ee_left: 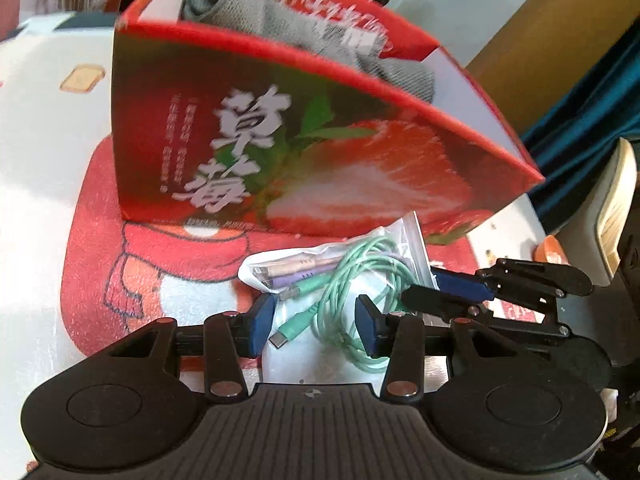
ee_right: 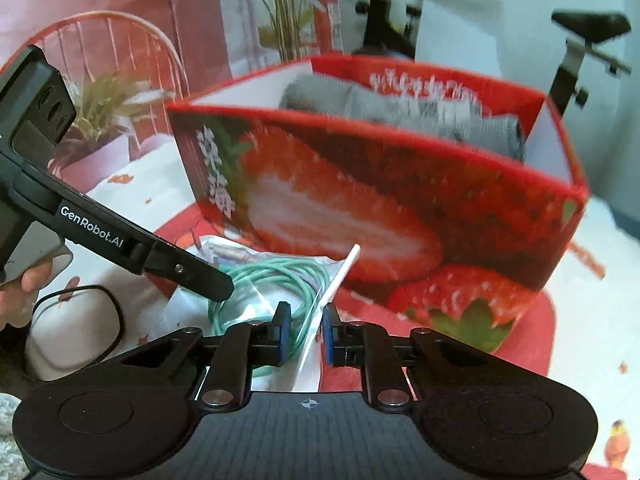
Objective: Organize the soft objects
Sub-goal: 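Lift the cable bag with both tools and carry it over the box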
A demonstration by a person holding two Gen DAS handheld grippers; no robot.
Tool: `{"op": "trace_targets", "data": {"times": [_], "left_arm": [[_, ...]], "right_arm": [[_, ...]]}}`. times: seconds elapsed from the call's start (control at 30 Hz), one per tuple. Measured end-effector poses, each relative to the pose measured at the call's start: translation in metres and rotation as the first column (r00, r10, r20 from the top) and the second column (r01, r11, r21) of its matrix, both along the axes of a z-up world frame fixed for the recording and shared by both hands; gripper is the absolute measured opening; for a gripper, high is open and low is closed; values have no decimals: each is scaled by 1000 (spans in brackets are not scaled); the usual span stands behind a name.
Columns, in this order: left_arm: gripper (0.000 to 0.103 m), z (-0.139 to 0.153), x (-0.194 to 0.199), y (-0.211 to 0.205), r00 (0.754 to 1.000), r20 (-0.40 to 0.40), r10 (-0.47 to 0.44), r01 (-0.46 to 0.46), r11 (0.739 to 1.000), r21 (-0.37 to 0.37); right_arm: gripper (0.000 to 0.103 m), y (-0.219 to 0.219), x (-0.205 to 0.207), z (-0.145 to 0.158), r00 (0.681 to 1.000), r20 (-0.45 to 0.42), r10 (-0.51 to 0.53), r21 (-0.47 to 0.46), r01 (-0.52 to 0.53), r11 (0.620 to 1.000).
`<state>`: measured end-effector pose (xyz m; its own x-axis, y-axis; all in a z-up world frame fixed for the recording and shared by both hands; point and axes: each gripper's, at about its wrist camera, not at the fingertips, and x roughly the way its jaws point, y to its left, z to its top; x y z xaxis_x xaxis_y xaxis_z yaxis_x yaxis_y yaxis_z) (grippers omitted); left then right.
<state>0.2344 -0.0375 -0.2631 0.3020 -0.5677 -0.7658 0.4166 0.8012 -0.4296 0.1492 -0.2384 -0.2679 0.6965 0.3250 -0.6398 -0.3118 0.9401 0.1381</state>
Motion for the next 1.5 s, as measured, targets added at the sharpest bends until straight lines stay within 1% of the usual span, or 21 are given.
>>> {"op": "trace_targets", "data": {"times": [0.17,0.4,0.57,0.73,1.0,1.2,1.4,1.43,1.5], "left_arm": [[45,11,-9,-2,996,87,-1,1,1000,-4],[45,34,-22,-8,978,207,-15,12,1000,17],[45,53,-32,-12,955,295,-30,19,999,40],[45,70,-38,-16,930,366,-35,16,998,55],[45,95,-45,-15,899,438,-20,8,1000,30],[45,114,-36,-16,876,482,-15,9,1000,15],[45,140,-15,-18,843,537,-15,9,1000,14],[45,144,-8,-20,839,543,-15,8,1000,16],[45,149,6,-21,842,539,-15,8,1000,15]], "right_arm": [[14,3,-10,9,997,75,11,-49,-7,999],[14,0,-18,28,990,140,-7,-42,13,999],[14,-2,-23,44,983,180,-22,-34,29,999],[14,-4,-27,62,974,224,-40,-19,45,999],[13,-6,-28,91,958,283,-50,-12,56,998],[13,-7,-17,113,947,318,-47,-23,57,998],[13,-12,13,139,939,341,-37,-41,54,998],[13,-14,19,141,939,343,-36,-47,55,997],[13,-17,35,146,941,337,-41,-51,61,997]]}}
